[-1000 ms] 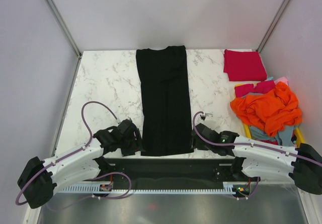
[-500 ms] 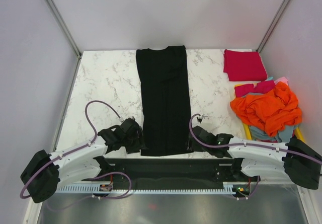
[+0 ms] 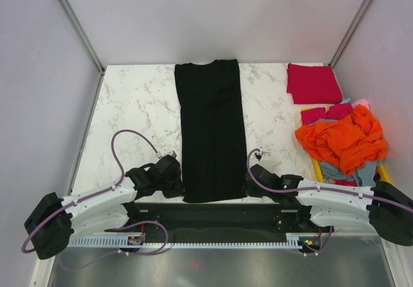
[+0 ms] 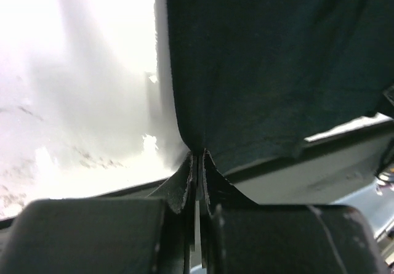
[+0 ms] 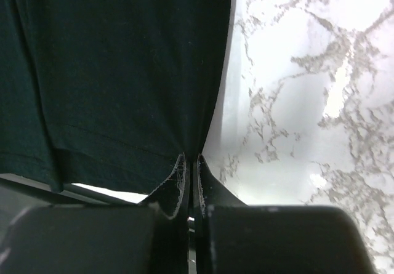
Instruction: Fold and stack the t-shirts
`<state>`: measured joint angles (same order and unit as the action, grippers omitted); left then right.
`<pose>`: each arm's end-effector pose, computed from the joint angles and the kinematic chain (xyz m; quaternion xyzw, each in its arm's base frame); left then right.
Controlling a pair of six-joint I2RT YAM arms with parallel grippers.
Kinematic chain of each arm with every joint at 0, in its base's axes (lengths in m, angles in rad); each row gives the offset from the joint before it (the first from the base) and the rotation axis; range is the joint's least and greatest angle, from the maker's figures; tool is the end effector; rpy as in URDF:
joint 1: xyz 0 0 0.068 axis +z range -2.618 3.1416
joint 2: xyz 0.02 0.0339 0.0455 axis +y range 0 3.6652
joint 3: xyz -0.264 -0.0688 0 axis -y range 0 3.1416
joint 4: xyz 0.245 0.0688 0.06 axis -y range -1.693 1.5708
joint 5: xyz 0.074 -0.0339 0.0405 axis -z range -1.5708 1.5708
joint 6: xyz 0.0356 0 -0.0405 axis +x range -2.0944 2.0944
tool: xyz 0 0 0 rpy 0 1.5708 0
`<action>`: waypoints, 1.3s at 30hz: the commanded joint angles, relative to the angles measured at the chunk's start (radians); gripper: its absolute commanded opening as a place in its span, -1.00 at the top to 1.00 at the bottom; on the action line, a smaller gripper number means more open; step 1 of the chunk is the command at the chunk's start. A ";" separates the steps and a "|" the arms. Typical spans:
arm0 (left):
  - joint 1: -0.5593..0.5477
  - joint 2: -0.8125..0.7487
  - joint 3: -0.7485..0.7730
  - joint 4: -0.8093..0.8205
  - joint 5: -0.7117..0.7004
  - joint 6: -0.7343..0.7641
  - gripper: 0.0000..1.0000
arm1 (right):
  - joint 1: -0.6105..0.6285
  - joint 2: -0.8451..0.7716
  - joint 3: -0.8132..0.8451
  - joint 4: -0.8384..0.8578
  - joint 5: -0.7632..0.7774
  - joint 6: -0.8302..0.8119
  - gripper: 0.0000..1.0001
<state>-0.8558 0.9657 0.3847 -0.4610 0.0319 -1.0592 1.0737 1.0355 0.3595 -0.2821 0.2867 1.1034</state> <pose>0.1059 -0.1237 0.1517 -0.0938 0.9606 -0.2225 0.1378 0.0929 0.1501 0.1456 0.0571 0.9429 0.2013 0.2591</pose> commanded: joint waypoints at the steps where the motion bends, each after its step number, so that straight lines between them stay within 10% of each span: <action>1: -0.026 -0.090 0.028 -0.048 -0.007 -0.051 0.96 | 0.025 -0.048 -0.002 -0.103 -0.001 0.009 1.00; 15: -0.006 -0.013 0.451 -0.315 -0.194 0.114 0.96 | -0.046 -0.040 0.427 -0.327 0.197 -0.190 1.00; 30: 0.460 0.468 0.848 -0.196 0.005 0.504 0.96 | -0.478 0.503 0.870 -0.186 0.068 -0.646 1.00; 39: 0.532 0.812 1.114 -0.186 0.059 0.559 0.96 | -0.592 0.771 1.093 -0.166 -0.055 -0.689 1.00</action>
<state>-0.3473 1.7245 1.4185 -0.6548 0.0643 -0.5720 0.5098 1.7710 1.3544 -0.4633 0.2672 0.4603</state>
